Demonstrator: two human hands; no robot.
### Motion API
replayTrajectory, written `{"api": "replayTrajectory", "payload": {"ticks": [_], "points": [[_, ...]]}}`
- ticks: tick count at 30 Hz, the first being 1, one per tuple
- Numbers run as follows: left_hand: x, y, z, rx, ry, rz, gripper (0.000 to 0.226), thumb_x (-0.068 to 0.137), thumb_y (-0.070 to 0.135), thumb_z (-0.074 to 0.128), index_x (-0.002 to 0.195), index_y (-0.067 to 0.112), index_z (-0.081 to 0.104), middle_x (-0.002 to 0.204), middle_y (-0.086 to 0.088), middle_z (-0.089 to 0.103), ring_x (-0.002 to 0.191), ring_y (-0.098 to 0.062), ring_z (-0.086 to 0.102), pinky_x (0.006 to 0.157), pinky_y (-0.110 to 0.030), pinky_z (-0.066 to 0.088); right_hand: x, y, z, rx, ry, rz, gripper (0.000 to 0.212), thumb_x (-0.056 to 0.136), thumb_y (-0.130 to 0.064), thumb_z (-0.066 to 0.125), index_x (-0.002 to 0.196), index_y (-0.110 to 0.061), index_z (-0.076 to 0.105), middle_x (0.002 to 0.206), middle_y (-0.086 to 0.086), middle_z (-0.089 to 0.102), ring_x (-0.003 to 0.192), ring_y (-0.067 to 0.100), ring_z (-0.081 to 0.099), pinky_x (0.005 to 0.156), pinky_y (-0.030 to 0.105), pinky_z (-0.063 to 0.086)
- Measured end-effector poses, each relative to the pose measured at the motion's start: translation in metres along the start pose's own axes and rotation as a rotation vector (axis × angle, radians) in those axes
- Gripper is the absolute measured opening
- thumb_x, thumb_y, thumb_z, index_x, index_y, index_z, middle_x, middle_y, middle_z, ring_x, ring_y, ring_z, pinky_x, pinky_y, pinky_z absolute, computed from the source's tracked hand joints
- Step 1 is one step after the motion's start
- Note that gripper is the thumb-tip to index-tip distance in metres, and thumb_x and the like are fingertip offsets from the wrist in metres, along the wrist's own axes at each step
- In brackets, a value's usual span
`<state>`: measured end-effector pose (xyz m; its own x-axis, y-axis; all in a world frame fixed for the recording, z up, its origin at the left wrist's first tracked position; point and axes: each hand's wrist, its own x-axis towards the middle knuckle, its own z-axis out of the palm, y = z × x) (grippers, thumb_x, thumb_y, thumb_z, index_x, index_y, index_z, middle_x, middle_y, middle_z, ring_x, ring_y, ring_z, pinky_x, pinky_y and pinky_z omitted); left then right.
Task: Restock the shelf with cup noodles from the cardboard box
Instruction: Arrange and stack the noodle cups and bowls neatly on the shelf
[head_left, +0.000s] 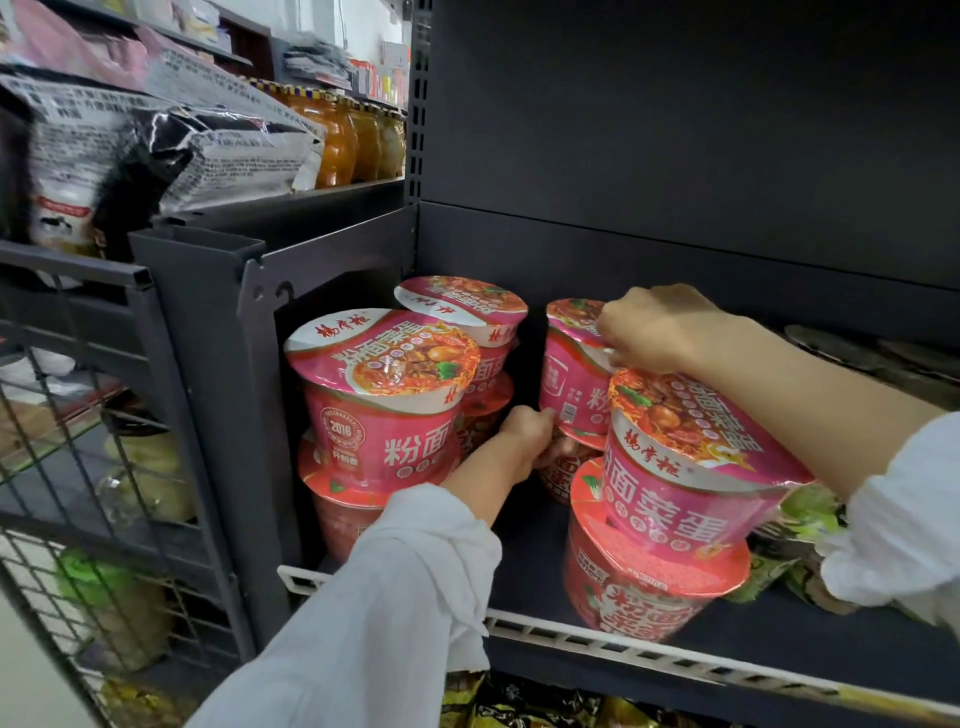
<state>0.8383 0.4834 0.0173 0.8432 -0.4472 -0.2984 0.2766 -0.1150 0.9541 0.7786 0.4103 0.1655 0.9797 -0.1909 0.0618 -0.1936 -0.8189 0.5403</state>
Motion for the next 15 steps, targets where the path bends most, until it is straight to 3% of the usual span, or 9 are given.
{"api": "replayTrajectory", "payload": {"ticks": [2,5,9,12,14,15], "points": [[0.0,-0.001,0.001,-0.091,0.027,-0.015,0.028,0.1,0.018,0.037,0.097,0.0,0.058,0.051,-0.005,0.059,0.027,-0.003,0.049,0.031,-0.013,0.037,0.0,-0.001,0.001,0.056,0.005,-0.015,0.016,0.092,-0.022,0.054,0.077,-0.015,0.053,0.072,0.0,0.053,0.06,0.017,0.052,0.046,0.024,0.036],[-0.008,-0.002,0.011,-0.245,0.118,-0.001,0.029,0.099,0.014,0.04,0.109,-0.008,0.057,0.071,-0.016,0.063,0.027,-0.009,0.054,0.028,-0.013,0.037,0.003,0.002,0.002,0.212,-0.001,-0.026,0.018,0.089,-0.022,0.059,0.074,-0.012,0.054,0.076,0.003,0.055,0.062,0.02,0.054,0.048,0.025,0.036],[-0.02,-0.002,0.013,-0.278,0.121,-0.04,0.023,0.097,0.011,0.048,0.096,-0.01,0.058,0.069,-0.015,0.059,0.025,-0.009,0.052,0.029,-0.016,0.042,0.002,0.004,0.003,0.345,-0.02,-0.027,0.017,0.087,-0.023,0.063,0.075,-0.014,0.055,0.085,0.005,0.054,0.065,0.019,0.054,0.051,0.026,0.04],[-0.015,-0.003,-0.001,-0.094,0.064,-0.061,0.025,0.094,0.025,0.054,0.086,0.001,0.054,0.084,-0.012,0.063,0.048,-0.016,0.064,0.04,-0.018,0.05,0.001,0.005,0.005,0.347,-0.007,-0.038,0.014,0.088,-0.027,0.062,0.083,-0.015,0.058,0.092,0.005,0.057,0.071,0.02,0.056,0.052,0.026,0.041],[-0.009,-0.004,-0.01,0.042,0.099,0.029,0.021,0.093,0.025,0.055,0.091,0.005,0.053,0.103,-0.012,0.063,0.081,-0.024,0.066,0.065,-0.027,0.057,0.001,0.006,0.006,0.328,0.005,-0.034,0.015,0.089,-0.029,0.061,0.096,-0.017,0.056,0.099,0.005,0.058,0.078,0.022,0.058,0.056,0.029,0.044],[-0.007,-0.005,-0.012,0.091,0.113,0.092,0.025,0.093,0.025,0.054,0.103,0.003,0.056,0.115,-0.012,0.062,0.098,-0.027,0.063,0.078,-0.029,0.054,0.001,0.007,0.006,0.331,-0.001,-0.033,0.02,0.089,-0.03,0.06,0.104,-0.018,0.054,0.105,0.006,0.058,0.084,0.023,0.059,0.061,0.031,0.046]]}}
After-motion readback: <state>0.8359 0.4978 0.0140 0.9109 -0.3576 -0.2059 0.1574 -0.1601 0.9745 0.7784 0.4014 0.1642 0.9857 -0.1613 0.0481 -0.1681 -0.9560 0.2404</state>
